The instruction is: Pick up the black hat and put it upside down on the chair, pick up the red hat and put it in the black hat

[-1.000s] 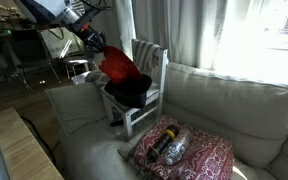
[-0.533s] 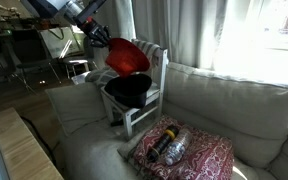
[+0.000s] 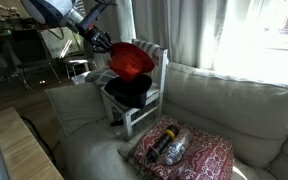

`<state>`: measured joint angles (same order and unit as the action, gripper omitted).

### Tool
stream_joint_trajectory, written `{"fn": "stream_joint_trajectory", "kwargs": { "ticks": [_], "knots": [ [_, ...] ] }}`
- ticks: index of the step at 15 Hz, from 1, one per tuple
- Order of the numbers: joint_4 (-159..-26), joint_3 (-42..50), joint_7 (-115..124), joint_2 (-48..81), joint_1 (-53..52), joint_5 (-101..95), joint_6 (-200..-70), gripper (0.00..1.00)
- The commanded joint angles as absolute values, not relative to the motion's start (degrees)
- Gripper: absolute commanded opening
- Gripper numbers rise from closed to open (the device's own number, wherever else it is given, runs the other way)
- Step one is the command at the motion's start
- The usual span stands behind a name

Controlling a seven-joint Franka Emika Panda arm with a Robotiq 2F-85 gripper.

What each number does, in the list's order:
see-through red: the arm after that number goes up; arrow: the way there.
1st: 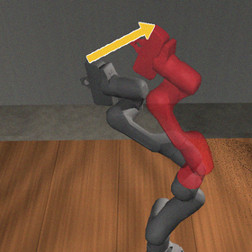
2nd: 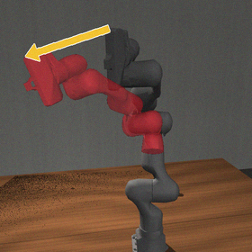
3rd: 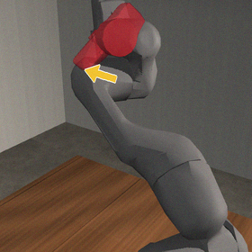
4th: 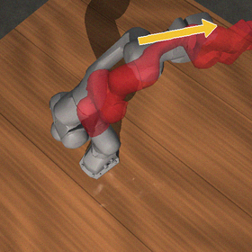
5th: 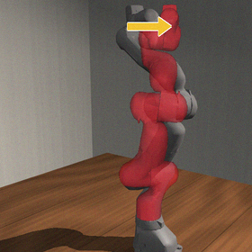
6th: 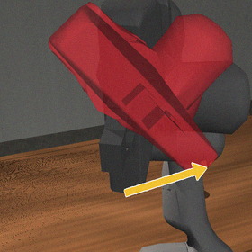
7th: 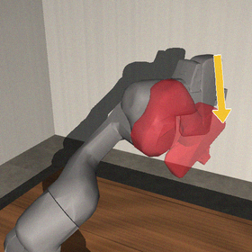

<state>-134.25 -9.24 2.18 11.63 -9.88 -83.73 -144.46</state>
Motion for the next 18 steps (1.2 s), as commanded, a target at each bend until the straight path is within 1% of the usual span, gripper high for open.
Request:
{"fn": "stream_joint_trajectory", "kwargs": {
  "ticks": [1, 7, 13, 18],
  "knots": [
    [-134.9, -10.3, 5.3, 15.5, -9.8, -84.9, -148.5, 0.01],
    [-136.4, -11.0, -0.5, 20.4, -9.1, -80.7, -153.6, 0.01],
    [-136.2, -10.5, -2.7, 22.6, -9.2, -74.8, -149.9, 0.01],
    [-133.9, -9.7, 0.7, 22.9, -9.4, -75.9, -151.8, 0.01]
  ]
}}
